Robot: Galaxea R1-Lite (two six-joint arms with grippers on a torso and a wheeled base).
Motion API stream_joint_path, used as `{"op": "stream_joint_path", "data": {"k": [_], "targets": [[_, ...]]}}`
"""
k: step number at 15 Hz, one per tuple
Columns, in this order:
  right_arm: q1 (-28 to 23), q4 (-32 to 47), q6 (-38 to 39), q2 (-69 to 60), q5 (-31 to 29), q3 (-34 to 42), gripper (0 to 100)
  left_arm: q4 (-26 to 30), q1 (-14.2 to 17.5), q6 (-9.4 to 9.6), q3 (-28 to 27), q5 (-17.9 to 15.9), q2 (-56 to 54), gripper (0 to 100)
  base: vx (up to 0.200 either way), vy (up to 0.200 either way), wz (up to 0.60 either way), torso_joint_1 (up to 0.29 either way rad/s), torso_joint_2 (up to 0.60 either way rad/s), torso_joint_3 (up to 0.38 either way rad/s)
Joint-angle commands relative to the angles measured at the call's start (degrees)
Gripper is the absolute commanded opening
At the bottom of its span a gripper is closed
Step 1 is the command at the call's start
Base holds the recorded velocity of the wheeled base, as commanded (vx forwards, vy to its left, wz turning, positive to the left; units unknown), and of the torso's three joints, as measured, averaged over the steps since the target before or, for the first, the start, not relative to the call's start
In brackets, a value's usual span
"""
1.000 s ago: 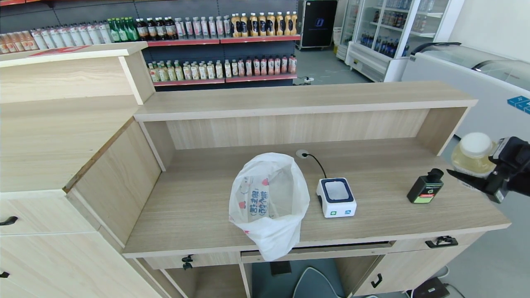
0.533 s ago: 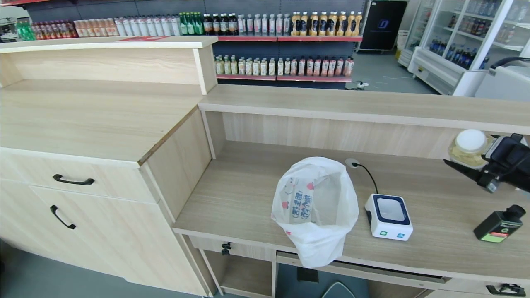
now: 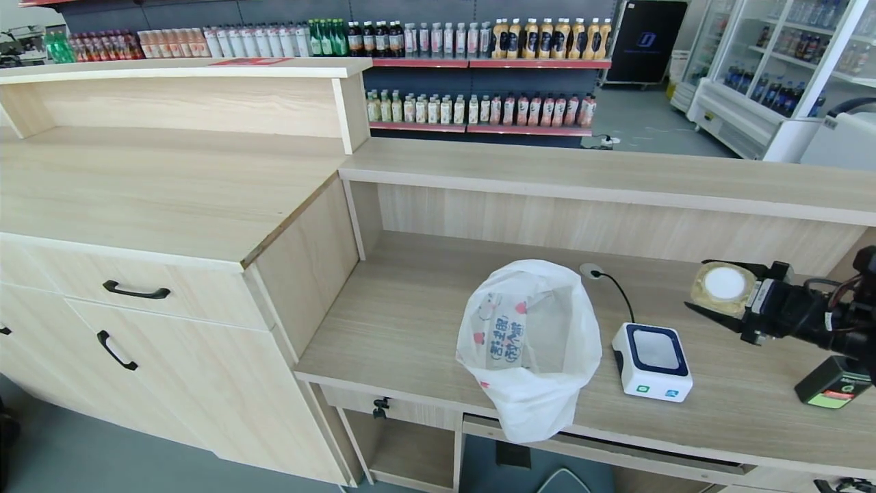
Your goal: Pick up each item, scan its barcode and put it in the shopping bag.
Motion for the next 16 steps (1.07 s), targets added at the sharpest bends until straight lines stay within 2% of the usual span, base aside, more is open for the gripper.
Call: {"op": "stream_joint_path", "data": {"k": [1,3,8,16], "targets": [[0.04,-0.09,-0.99,3.89,1.18,-0.11,0,0.02,0.01,-0.05,0.00,-0.02,-0.02,100,0.000,0.000,0.00,0.000,0.00,0.000],[-0.14,-1.32,-3.97,6.71,2.15,-0.90,0,0.02,0.01,0.04,0.00,0.06,-0.02,100,0.000,0.000,0.00,0.000,0.00,0.000],[1.27,-4.40,-4.33,10.49,4.79,-1.60,0,0.02,0.01,-0.05,0.00,0.06,-0.02,100,0.000,0.000,0.00,0.000,0.00,0.000],[3.29,-7.74,-5.73,14.62,4.88,-1.69,0,0.02,0.01,0.04,0.00,-0.02,-0.02,100,0.000,0.000,0.00,0.000,0.00,0.000]]}}
